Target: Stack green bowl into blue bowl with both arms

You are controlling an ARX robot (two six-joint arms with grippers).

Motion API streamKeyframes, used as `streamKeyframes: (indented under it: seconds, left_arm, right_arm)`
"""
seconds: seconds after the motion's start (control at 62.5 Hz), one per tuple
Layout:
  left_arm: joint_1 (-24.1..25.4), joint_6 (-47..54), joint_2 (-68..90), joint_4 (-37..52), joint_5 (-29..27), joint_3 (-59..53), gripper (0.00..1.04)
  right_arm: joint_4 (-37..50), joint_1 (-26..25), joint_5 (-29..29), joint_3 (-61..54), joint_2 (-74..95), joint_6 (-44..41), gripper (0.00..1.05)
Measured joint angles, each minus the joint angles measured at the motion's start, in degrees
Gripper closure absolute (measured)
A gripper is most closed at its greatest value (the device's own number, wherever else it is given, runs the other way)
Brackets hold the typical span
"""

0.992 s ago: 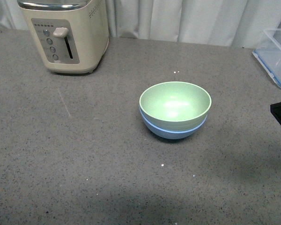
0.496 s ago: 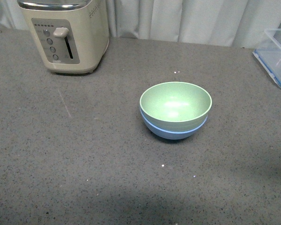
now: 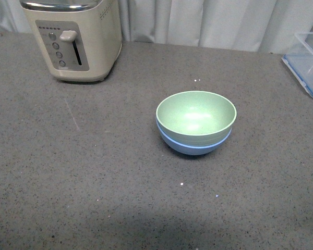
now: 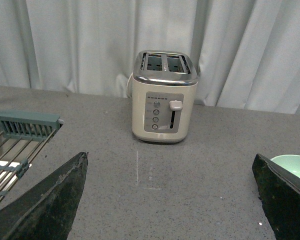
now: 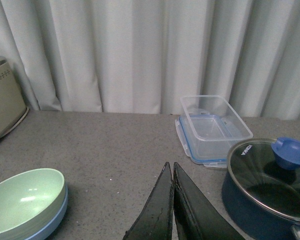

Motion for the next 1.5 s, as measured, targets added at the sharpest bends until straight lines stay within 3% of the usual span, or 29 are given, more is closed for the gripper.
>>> streamKeyframes:
  seconds: [0.464, 0.976, 1.072, 1.232, 1.312, 1.504]
  left_arm:
    - [0.0, 0.0, 0.0, -0.02, 0.0, 0.0, 0.06]
    - [0.0, 0.0, 0.0, 0.0, 0.0, 0.0, 0.06]
    - [0.0, 0.0, -0.02, 0.0, -0.04, 0.0, 0.06]
    - [0.0, 0.0, -0.02, 0.0, 0.11, 0.0, 0.06]
    - [0.0, 0.0, -0.02, 0.0, 0.07, 0.0, 0.06]
    - [0.0, 0.0, -0.02, -0.02, 0.09, 0.0, 0.06]
  right_arm:
    - [-17.68, -0.04, -0.02, -0.17, -19.06, 0.0, 1.04]
    - [-27.06, -0.04, -0.02, -0.17, -28.52, 0.0, 1.04]
    - [-36.92, -0.04, -0.09, -0.15, -36.57, 0.0, 1.04]
    - [-37.09, -0.07, -0.22, -0.13, -38.34, -0.02, 1.03]
    - [-37.35, -0.07, -0.2, -0.15, -38.14, -0.04, 0.83]
    - [-37.33, -0.07, -0.17, -0.15, -38.32, -0.02, 0.46]
